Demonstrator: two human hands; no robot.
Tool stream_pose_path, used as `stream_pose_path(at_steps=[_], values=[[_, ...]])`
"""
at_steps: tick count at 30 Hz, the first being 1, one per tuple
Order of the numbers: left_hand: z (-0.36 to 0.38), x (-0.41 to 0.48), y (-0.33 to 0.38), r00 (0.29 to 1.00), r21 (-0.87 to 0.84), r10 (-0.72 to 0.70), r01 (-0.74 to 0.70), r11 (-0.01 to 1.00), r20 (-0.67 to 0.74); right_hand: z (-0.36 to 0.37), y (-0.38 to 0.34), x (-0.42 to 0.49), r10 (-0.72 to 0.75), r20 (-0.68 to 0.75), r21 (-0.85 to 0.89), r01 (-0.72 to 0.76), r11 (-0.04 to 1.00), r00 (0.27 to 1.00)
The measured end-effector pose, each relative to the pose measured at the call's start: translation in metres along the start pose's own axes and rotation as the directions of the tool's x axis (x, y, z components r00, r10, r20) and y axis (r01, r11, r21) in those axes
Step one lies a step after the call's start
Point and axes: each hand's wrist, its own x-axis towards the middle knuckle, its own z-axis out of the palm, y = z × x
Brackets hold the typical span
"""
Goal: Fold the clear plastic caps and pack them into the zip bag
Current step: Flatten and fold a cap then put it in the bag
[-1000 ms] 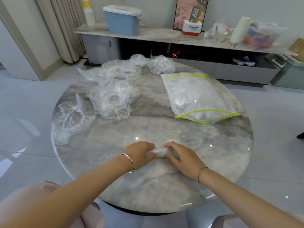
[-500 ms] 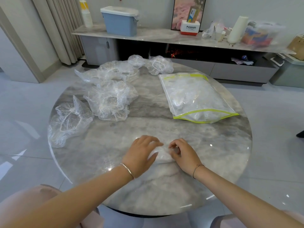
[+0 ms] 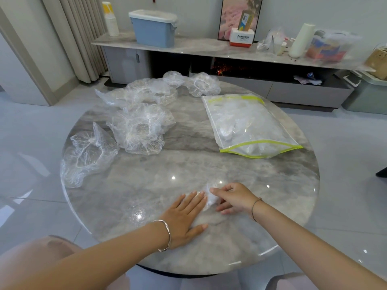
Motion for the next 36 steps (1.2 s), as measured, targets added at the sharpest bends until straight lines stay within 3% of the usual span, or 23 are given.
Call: stream_pose_path(at_steps=[6,8,11,13,15,17,21,25,27,29,31,34,36], values=[[0.0,0.003,-0.006,0.999,-0.023,0.035,-0.035,0.999,-0.009,0.005,0.008,0.003,-0.041,-0.022,0.106,0.043,0.993,0.999],[-0.002,0.006,-0.007,0.981,-0.077,0.027,-0.042,0.996,-0.194,0.003,0.008,0.005,-0.051,-0.069,0.193,0.064,0.979,0.996],[-0.017,0.01,-0.004,0.87,-0.181,-0.044,-0.052,0.982,-0.492,-0.005,-0.004,0.002,-0.085,-0.124,0.393,0.127,0.911,0.989],[-0.028,0.014,0.0,0.824,-0.302,-0.124,-0.06,0.951,-0.553,-0.01,-0.013,-0.005,-0.151,-0.094,0.481,0.178,0.859,0.984],[-0.041,0.018,0.008,0.83,-0.606,-0.303,-0.053,0.793,-0.469,-0.011,-0.021,-0.013,-0.235,-0.001,0.532,0.2,0.823,0.972],[-0.053,0.021,0.014,0.856,-0.847,-0.394,-0.091,0.523,-0.335,-0.006,-0.024,-0.02,-0.297,0.08,0.526,0.213,0.823,0.952],[-0.061,0.03,0.016,0.857,-0.962,-0.459,-0.133,0.238,-0.232,0.006,-0.021,-0.024,-0.317,0.158,0.488,0.205,0.848,0.935],[-0.06,0.039,0.016,0.857,-0.992,-0.503,-0.127,0.005,-0.112,0.002,-0.021,-0.023,-0.323,0.128,0.486,0.225,0.844,0.938],[-0.061,0.045,0.016,0.854,-0.987,-0.512,-0.144,-0.075,-0.086,-0.001,-0.022,-0.023,-0.33,0.086,0.416,0.267,0.869,0.94],[-0.062,0.051,0.014,0.848,-0.983,-0.523,-0.161,-0.093,-0.089,-0.004,-0.022,-0.022,-0.327,0.0,0.333,0.308,0.891,0.945],[-0.062,0.058,0.013,0.85,-0.984,-0.519,-0.158,-0.089,-0.089,-0.008,-0.021,-0.022,-0.269,-0.027,0.369,0.259,0.892,0.963],[-0.061,0.071,0.016,0.877,-0.981,-0.48,-0.117,-0.154,-0.03,-0.019,-0.016,-0.022,-0.189,0.116,0.518,0.103,0.849,0.975],[-0.061,0.081,0.019,0.896,-0.972,-0.444,-0.098,-0.215,0.008,-0.027,-0.013,-0.021,-0.209,0.154,0.566,0.087,0.82,0.966]])
